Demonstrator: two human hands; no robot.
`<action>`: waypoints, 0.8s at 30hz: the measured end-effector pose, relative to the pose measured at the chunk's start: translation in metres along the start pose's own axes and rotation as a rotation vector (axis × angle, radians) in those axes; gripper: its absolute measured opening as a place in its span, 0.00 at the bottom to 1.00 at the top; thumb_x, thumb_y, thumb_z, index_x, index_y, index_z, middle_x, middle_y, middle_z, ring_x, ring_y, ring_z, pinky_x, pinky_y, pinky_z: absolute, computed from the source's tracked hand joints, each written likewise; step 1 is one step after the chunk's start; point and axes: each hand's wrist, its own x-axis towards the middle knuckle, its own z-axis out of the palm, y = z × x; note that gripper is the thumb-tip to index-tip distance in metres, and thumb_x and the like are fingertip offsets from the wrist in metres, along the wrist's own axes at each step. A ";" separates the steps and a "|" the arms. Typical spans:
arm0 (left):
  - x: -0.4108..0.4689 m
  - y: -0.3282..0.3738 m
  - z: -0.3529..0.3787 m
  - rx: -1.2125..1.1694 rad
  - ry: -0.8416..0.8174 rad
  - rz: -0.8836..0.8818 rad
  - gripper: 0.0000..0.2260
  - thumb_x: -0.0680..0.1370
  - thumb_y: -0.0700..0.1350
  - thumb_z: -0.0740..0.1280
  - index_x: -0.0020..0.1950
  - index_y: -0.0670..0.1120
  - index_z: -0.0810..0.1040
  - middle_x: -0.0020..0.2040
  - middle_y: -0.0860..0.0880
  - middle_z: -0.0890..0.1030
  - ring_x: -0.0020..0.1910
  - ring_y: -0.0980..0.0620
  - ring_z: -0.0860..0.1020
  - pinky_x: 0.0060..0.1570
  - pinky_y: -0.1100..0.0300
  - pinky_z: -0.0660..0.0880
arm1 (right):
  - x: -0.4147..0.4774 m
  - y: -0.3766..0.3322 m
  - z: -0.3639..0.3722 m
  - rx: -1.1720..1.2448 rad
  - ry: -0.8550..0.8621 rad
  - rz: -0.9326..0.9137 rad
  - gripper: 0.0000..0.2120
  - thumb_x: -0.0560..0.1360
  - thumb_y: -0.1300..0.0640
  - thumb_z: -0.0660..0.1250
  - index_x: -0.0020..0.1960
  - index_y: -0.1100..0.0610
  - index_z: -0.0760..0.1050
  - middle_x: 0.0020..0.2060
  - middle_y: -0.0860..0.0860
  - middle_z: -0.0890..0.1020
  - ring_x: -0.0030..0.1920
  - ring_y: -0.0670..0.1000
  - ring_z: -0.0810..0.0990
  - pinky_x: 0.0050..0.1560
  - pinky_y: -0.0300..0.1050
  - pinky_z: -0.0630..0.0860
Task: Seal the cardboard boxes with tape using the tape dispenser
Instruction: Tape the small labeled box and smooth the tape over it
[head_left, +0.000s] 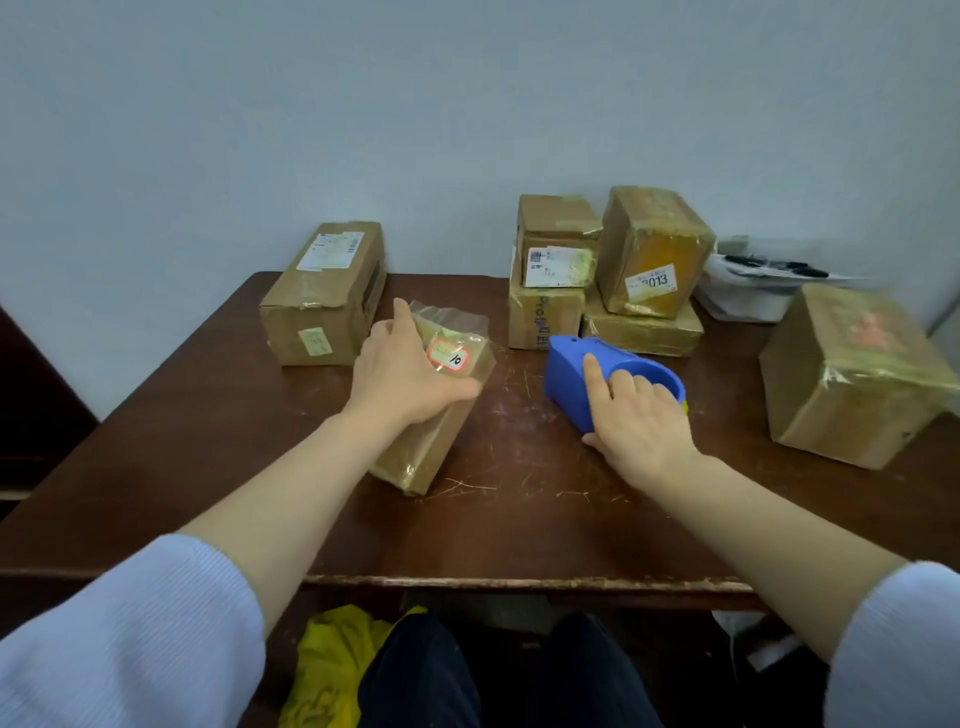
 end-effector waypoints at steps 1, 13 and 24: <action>-0.002 0.002 0.001 0.002 -0.003 -0.002 0.57 0.63 0.59 0.77 0.78 0.45 0.43 0.73 0.43 0.60 0.72 0.44 0.61 0.68 0.51 0.63 | -0.001 0.003 -0.002 0.020 -0.036 0.025 0.40 0.78 0.43 0.61 0.77 0.60 0.44 0.61 0.59 0.71 0.59 0.58 0.73 0.53 0.48 0.69; -0.023 0.014 0.006 -0.150 0.048 -0.004 0.58 0.64 0.59 0.76 0.78 0.44 0.39 0.75 0.45 0.56 0.75 0.46 0.56 0.72 0.50 0.59 | 0.013 -0.076 -0.055 1.628 0.015 0.226 0.18 0.80 0.48 0.57 0.43 0.59 0.77 0.39 0.53 0.80 0.41 0.50 0.76 0.49 0.52 0.75; -0.029 0.006 -0.009 -0.894 0.286 -0.048 0.23 0.66 0.57 0.65 0.60 0.53 0.79 0.62 0.48 0.76 0.59 0.55 0.76 0.62 0.52 0.73 | 0.024 -0.089 -0.064 1.818 0.376 0.190 0.21 0.77 0.61 0.66 0.69 0.55 0.70 0.61 0.50 0.79 0.62 0.46 0.76 0.65 0.46 0.73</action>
